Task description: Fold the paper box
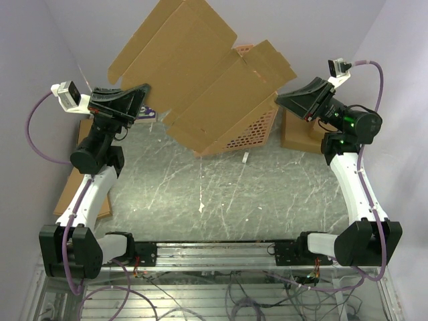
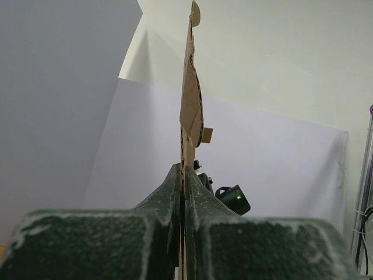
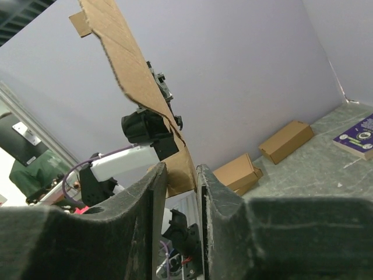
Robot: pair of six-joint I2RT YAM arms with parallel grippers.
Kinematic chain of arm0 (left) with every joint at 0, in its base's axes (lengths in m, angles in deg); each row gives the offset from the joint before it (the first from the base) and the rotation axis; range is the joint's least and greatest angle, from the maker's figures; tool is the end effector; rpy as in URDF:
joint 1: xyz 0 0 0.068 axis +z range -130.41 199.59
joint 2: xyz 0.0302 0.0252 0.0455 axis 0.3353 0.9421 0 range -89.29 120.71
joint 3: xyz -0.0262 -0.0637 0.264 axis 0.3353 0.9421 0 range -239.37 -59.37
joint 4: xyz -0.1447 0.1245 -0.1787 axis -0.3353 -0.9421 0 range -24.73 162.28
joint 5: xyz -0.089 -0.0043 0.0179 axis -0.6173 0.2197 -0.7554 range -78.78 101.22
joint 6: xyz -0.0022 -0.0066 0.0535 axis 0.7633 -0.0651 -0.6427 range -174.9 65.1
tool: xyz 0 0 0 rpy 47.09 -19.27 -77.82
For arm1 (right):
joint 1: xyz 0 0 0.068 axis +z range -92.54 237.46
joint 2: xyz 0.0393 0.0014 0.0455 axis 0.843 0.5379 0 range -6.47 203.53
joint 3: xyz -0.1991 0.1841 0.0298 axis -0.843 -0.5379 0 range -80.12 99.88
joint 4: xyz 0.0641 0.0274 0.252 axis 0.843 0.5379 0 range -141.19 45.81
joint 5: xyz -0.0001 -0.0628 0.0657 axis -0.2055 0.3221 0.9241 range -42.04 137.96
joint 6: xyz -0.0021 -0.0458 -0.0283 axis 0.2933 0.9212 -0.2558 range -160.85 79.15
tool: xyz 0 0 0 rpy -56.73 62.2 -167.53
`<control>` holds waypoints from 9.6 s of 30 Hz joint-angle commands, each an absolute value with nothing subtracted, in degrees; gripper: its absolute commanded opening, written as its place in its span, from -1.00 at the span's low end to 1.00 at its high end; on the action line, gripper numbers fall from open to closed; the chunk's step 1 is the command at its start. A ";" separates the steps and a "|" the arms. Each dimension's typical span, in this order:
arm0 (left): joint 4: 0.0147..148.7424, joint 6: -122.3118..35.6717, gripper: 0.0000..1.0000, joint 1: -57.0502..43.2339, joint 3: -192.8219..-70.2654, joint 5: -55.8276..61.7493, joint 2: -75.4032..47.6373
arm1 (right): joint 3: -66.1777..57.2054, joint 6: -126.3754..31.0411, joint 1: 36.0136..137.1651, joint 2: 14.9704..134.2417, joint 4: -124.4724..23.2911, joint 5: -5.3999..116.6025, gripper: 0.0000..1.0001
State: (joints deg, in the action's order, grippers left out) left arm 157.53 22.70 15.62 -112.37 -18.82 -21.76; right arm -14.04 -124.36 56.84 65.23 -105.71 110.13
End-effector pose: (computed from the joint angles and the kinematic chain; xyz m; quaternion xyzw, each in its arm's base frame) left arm 0.2042 -0.0321 0.4530 0.1076 0.2826 -0.6549 0.6926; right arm 0.2467 0.0288 0.4682 -0.1575 0.5471 0.6666 0.4813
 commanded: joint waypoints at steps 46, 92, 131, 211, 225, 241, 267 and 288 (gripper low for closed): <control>168.91 16.57 -0.86 14.36 -109.02 -24.29 -20.65 | -5.21 -56.91 42.19 58.30 -52.43 126.10 0.95; 158.81 4.64 -0.86 2.47 -112.55 -46.66 -12.16 | 13.96 -39.82 68.37 69.88 -30.60 116.11 -0.08; 171.00 11.40 -0.55 9.09 -111.26 -42.50 -9.22 | 15.35 -98.83 55.62 65.19 -84.15 129.67 -1.00; 135.94 -9.43 -0.86 -8.93 -117.50 -43.77 -15.30 | 10.82 -94.43 57.46 64.83 -81.23 129.74 -1.00; 130.25 -8.39 0.51 11.86 -93.68 -30.37 -39.40 | 26.76 -96.02 53.93 70.55 -79.77 128.30 -1.00; 171.15 2.28 0.19 8.02 -84.41 -28.39 -20.08 | 38.18 -116.30 48.64 75.61 -99.60 119.63 -1.00; 171.19 -0.58 0.15 -5.53 -101.67 -25.62 -7.80 | 35.23 -122.79 47.71 73.08 -104.85 119.35 -1.00; 171.33 2.27 0.22 -8.35 -102.59 -32.02 -10.13 | 34.49 -118.00 47.62 73.02 -100.14 120.18 -1.00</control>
State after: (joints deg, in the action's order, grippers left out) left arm 157.33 1.39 -7.89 -101.88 -30.49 -8.95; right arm 34.71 -118.78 48.14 73.79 -100.42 120.56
